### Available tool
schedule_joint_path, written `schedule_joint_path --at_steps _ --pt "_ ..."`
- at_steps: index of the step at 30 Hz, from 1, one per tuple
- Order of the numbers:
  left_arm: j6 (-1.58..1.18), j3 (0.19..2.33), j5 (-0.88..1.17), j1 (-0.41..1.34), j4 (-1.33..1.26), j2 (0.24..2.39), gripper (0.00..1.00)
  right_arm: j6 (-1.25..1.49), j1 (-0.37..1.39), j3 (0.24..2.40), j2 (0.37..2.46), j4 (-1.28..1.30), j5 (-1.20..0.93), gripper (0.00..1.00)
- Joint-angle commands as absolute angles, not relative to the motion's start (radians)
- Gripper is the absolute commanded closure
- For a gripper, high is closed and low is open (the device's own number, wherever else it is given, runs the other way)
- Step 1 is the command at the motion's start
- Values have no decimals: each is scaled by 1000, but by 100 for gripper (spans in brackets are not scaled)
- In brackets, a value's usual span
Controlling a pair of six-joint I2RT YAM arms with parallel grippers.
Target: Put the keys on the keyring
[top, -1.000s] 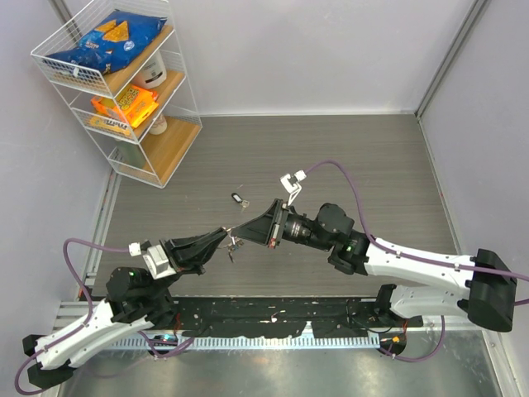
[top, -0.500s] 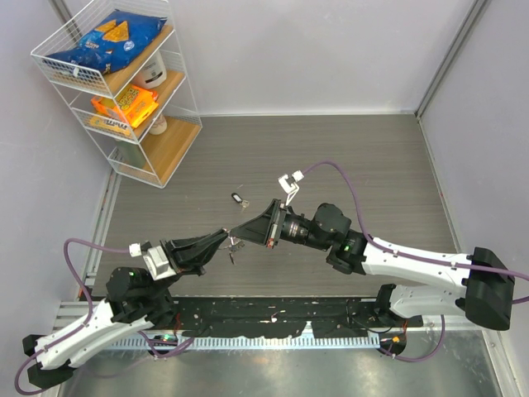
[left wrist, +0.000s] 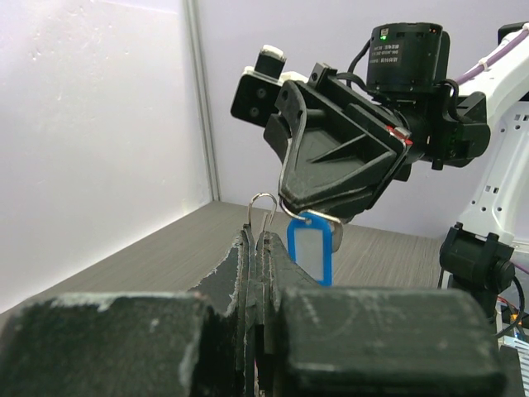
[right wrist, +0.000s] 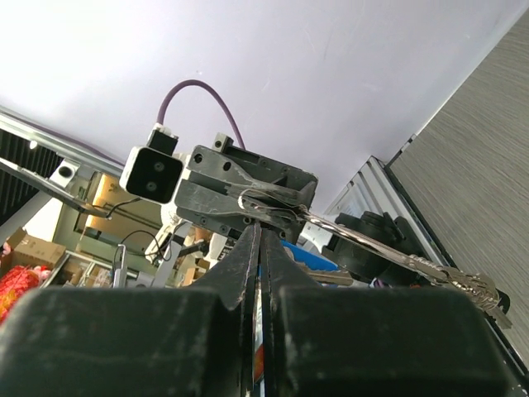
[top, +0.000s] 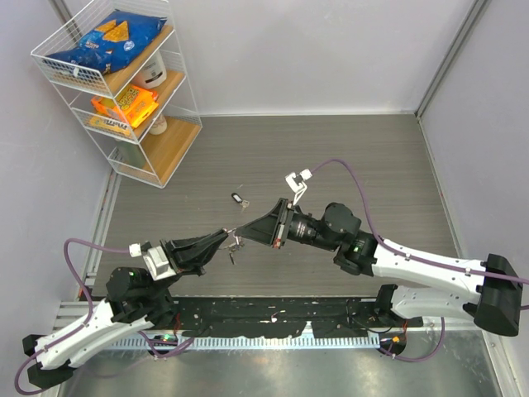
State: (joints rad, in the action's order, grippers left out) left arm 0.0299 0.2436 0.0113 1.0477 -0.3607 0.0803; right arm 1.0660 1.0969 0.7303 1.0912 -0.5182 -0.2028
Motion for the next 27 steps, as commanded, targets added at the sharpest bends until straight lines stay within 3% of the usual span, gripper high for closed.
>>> schedule_joint_path --at_steps 1,27 --pt "37 249 12 1046 -430 89 100 1045 1100 782 1061 -522 -186 94" --pt "38 244 9 1046 -437 89 100 1131 1106 815 1166 -615 -229 94"
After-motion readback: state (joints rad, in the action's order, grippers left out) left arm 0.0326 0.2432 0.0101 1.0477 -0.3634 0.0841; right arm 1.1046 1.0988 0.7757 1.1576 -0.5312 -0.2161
